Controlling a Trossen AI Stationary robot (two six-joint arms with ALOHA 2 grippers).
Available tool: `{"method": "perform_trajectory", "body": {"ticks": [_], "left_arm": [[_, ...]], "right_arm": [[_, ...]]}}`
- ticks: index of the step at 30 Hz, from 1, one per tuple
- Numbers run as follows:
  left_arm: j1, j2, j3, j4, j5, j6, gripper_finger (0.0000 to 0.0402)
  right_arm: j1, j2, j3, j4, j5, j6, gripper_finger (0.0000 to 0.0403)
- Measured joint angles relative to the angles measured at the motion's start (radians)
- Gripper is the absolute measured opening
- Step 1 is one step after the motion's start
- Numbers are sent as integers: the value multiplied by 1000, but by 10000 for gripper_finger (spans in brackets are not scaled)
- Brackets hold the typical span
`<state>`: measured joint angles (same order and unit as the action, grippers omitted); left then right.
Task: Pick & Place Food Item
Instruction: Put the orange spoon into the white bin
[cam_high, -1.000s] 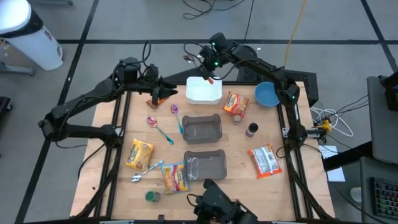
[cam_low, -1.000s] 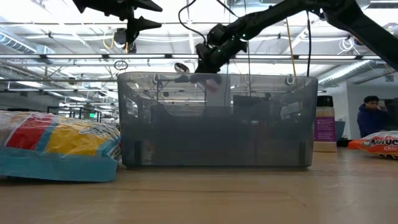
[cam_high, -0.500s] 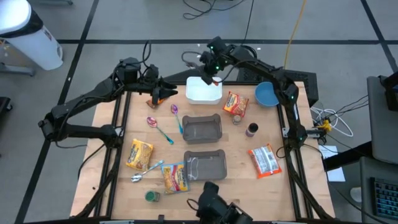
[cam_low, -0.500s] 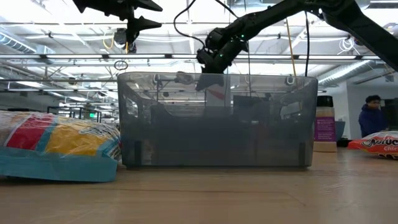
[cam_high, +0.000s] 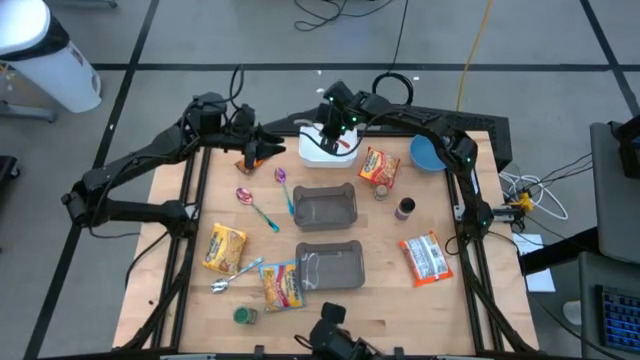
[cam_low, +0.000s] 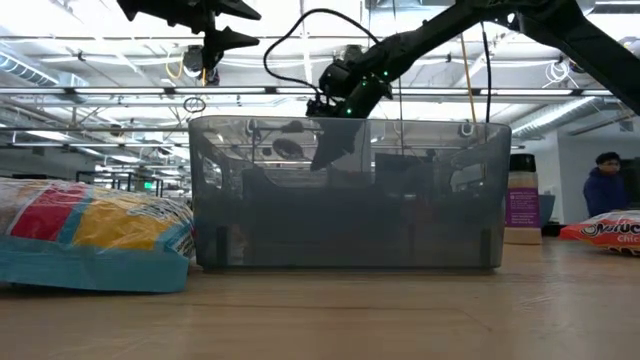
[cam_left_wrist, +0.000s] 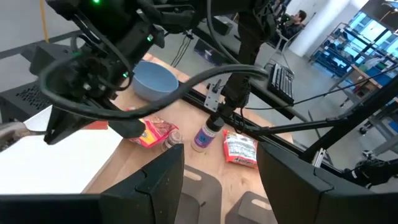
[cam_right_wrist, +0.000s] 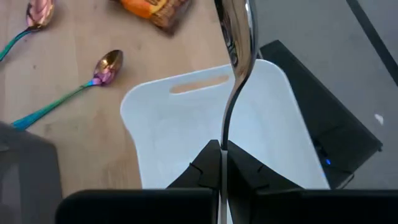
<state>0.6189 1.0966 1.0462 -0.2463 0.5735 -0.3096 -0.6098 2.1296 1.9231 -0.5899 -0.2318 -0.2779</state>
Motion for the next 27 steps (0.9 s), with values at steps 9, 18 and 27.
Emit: {"method": "perform_trajectory", "body": {"ticks": [9,18,27], "left_arm": [[0,0,0,-21,-18,0,209],[0,0,0,-22,-51,11,209],[0,0,0,-22,-51,12,209]], "right_arm": [[12,0,-79,25,29,2,0],[44,0,-149,65,105,-6,0],[50,0,-189,85,105,-23,0]]}}
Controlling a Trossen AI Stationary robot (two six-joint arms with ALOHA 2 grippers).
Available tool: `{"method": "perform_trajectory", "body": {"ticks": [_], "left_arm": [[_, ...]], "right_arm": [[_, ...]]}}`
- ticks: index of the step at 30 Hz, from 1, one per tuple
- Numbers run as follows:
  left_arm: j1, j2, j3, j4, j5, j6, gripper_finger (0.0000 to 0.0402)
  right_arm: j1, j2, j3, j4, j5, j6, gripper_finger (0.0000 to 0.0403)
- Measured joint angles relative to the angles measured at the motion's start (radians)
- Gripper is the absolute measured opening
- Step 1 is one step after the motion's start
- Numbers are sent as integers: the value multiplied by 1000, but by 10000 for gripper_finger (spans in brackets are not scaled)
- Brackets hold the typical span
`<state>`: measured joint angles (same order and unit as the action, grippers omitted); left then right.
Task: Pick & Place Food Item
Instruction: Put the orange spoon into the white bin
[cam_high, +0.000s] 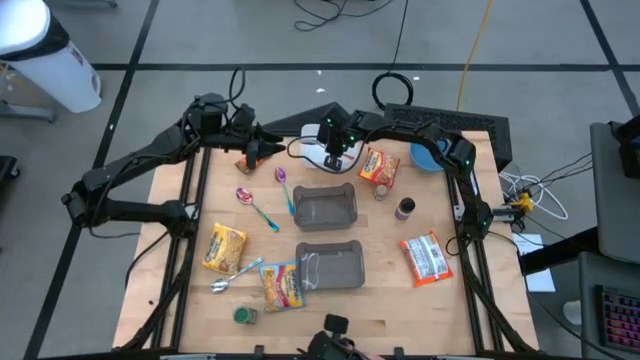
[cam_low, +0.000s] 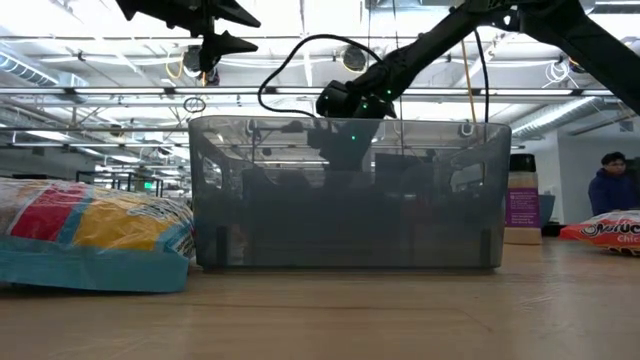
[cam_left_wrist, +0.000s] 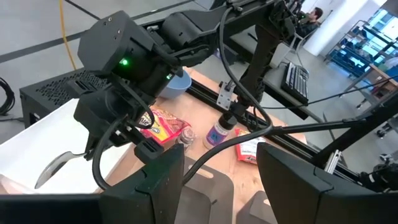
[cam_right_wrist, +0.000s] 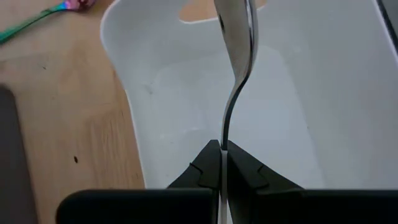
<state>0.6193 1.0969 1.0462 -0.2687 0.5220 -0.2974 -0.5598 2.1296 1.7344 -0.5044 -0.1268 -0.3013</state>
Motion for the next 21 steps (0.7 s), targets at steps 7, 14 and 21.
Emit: {"method": "perform_trajectory", "body": {"ticks": [7,14,21], "left_arm": [[0,0,0,0,-2,1,209],[0,0,0,0,-36,3,209],[0,0,0,0,-36,3,209]], "right_arm": [[10,0,-21,0,-5,2,0],[36,0,-22,15,-8,-5,0],[40,0,-22,27,-8,-7,0]]}}
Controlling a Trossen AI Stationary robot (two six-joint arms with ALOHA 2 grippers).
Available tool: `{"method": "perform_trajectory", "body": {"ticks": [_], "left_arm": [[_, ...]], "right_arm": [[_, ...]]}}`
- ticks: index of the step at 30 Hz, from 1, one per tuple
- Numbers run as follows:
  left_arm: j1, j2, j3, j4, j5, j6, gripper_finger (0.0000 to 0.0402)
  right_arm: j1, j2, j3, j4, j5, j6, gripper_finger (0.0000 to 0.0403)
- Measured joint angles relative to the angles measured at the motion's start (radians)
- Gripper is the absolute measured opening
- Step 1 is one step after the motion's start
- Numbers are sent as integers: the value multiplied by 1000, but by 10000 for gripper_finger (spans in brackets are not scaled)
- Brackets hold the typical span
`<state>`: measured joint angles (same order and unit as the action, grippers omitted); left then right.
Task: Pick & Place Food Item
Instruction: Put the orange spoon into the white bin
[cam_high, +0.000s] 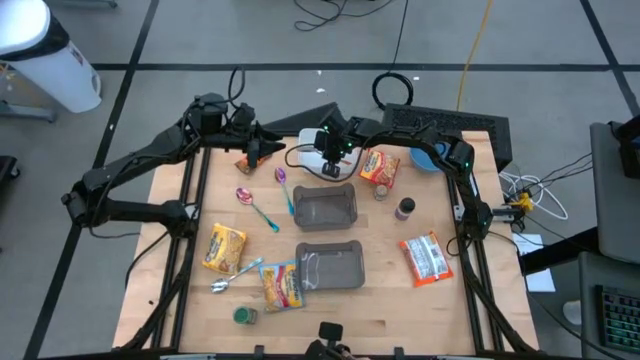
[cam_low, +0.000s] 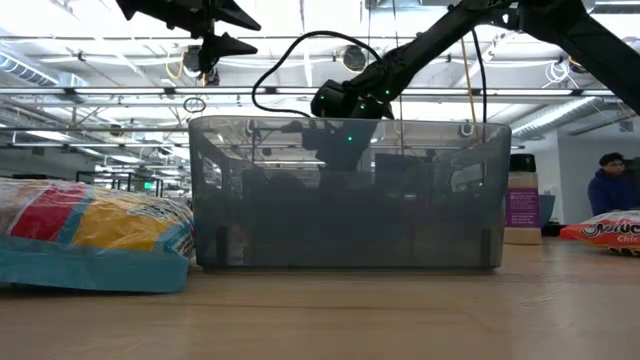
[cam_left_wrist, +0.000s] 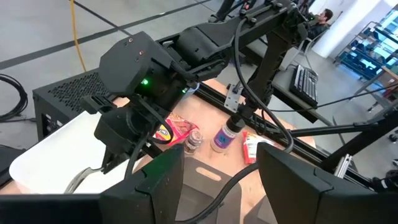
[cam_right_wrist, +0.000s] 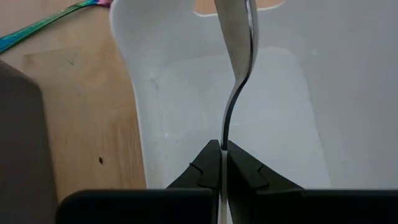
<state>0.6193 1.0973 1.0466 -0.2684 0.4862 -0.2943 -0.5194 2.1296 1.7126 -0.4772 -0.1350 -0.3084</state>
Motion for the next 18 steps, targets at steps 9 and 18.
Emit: {"method": "perform_trajectory", "body": {"ticks": [9,18], "left_arm": [[0,0,0,0,0,-1,209],[0,0,0,0,0,2,209]], "right_arm": [[0,0,0,14,2,0,9],[-9,0,0,20,3,72,2]]}}
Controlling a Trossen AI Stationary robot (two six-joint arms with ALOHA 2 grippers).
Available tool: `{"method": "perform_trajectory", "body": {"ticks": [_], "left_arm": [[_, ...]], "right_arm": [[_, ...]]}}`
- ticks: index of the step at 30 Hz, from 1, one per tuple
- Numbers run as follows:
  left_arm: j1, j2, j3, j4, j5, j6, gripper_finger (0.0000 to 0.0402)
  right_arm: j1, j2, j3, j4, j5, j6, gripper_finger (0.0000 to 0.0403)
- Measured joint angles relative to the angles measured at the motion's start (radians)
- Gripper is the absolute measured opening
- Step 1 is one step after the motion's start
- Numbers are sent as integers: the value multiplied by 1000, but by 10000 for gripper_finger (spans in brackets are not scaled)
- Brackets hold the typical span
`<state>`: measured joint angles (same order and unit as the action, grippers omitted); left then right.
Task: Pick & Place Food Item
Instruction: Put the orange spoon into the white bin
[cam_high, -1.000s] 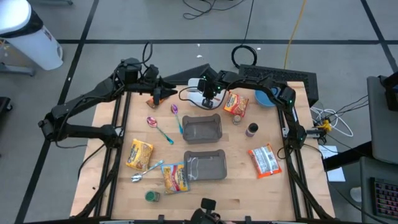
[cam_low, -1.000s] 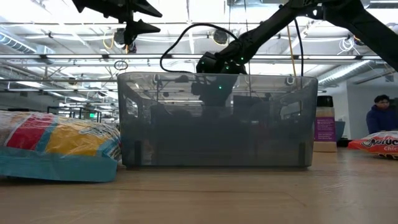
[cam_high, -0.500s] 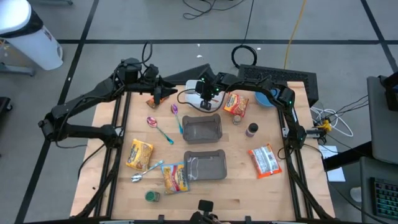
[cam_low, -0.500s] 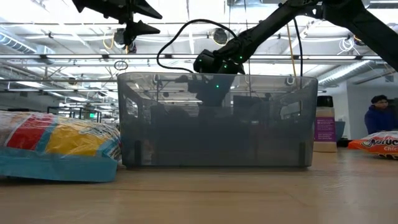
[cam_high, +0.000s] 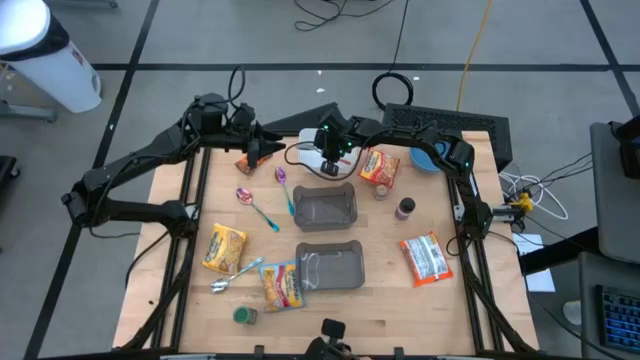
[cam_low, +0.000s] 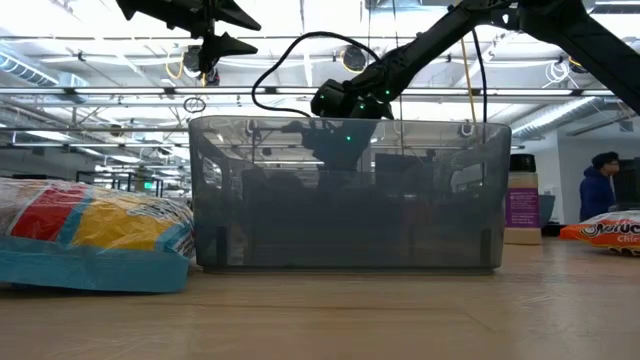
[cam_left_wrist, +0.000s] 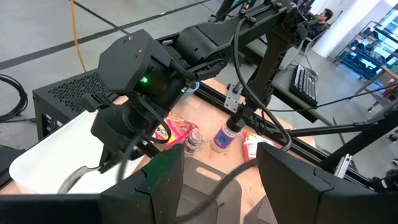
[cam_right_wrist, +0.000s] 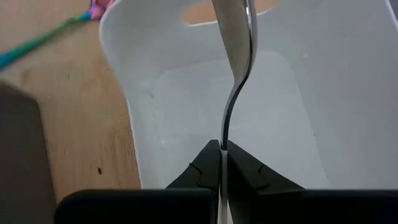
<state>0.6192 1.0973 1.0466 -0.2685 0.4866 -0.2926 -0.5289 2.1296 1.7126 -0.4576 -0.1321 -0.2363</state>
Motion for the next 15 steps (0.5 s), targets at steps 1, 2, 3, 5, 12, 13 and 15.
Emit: {"method": "perform_trajectory", "body": {"ticks": [1,2,3,5,12,13,15], "left_arm": [[0,0,0,0,0,0,209],[0,0,0,0,0,1,209],[0,0,0,0,0,1,209],[0,0,0,0,0,1,209],[0,0,0,0,0,1,209],[0,0,0,0,0,1,209],[0,0,0,0,0,1,209]], "right_arm": [[-5,0,0,3,-1,31,2],[-11,0,0,5,-1,61,2],[-17,0,0,6,0,86,2],[-30,0,0,5,1,127,2],[-56,0,0,1,-5,201,1],[-57,0,0,1,-10,198,1],[-58,1,0,1,-27,198,1]]}}
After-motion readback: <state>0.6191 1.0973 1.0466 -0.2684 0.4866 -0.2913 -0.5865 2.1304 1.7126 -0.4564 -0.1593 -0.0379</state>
